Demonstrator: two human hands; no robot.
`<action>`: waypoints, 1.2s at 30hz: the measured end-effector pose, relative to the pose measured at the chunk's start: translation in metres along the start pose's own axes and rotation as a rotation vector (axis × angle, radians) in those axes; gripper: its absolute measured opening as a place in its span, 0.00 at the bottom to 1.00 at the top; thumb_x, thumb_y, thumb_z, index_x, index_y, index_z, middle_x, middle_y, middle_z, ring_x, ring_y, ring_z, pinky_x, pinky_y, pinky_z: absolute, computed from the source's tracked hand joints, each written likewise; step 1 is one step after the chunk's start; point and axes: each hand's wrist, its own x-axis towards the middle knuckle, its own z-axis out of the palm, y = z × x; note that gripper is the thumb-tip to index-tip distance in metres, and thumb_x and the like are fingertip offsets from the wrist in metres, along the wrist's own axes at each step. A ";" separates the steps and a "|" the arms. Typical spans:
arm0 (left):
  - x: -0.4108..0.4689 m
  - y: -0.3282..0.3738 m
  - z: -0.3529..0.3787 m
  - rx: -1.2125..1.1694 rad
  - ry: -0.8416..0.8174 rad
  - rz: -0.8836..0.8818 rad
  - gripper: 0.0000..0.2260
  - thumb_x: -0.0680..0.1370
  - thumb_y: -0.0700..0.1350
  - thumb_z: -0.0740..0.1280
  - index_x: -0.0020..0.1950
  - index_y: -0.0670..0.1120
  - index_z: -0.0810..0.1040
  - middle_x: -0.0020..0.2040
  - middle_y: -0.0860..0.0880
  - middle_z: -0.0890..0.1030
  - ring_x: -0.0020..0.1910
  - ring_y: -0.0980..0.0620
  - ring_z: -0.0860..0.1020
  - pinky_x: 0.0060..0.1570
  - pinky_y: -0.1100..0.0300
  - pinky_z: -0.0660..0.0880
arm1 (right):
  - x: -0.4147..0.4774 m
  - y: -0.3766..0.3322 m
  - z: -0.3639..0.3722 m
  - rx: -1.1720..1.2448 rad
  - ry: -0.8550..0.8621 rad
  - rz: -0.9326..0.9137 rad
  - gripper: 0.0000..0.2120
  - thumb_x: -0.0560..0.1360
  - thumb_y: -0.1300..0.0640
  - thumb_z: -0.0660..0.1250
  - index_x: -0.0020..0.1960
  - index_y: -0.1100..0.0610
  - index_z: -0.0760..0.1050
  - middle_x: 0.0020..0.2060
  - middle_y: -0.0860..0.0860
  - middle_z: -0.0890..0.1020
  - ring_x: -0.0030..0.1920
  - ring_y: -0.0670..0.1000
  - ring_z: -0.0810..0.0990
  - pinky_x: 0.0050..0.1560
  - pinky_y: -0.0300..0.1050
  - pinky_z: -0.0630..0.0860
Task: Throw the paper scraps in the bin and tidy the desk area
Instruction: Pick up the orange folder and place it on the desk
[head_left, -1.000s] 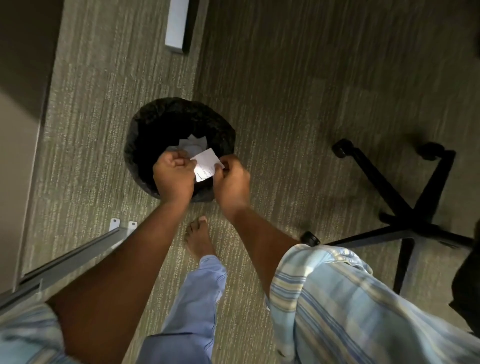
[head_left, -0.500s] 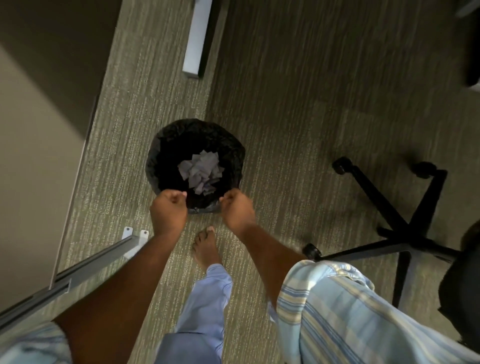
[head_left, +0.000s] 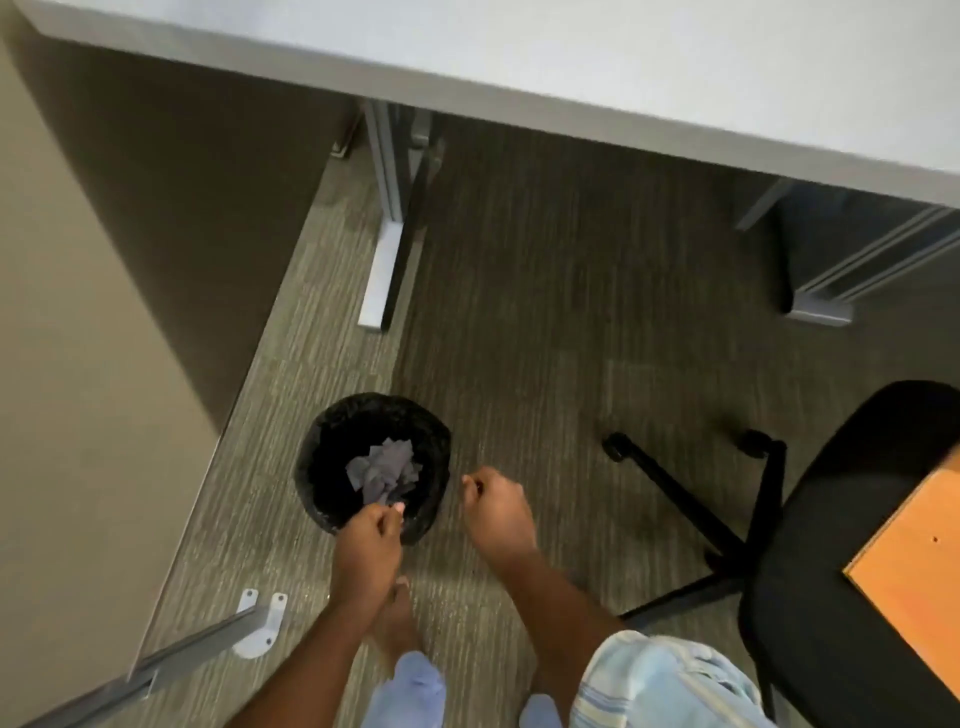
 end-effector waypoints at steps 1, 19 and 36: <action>-0.007 0.007 -0.002 0.022 -0.011 0.025 0.16 0.80 0.44 0.62 0.35 0.36 0.74 0.31 0.36 0.76 0.31 0.42 0.74 0.32 0.55 0.64 | -0.005 0.000 -0.010 -0.003 0.013 -0.010 0.12 0.79 0.51 0.58 0.47 0.57 0.77 0.44 0.58 0.83 0.46 0.60 0.81 0.40 0.47 0.74; -0.115 0.178 -0.067 0.444 -0.141 0.257 0.30 0.78 0.65 0.51 0.27 0.46 0.71 0.27 0.52 0.74 0.32 0.49 0.74 0.35 0.56 0.66 | -0.136 0.047 -0.235 -0.162 0.237 -0.001 0.16 0.79 0.47 0.56 0.48 0.57 0.75 0.47 0.57 0.83 0.50 0.59 0.81 0.46 0.48 0.75; -0.141 0.276 -0.027 0.526 -0.228 0.327 0.21 0.80 0.60 0.55 0.35 0.47 0.72 0.36 0.48 0.78 0.37 0.50 0.77 0.38 0.55 0.71 | -0.150 0.092 -0.328 -0.043 0.381 0.085 0.13 0.79 0.47 0.57 0.44 0.53 0.74 0.41 0.52 0.80 0.42 0.53 0.79 0.38 0.45 0.72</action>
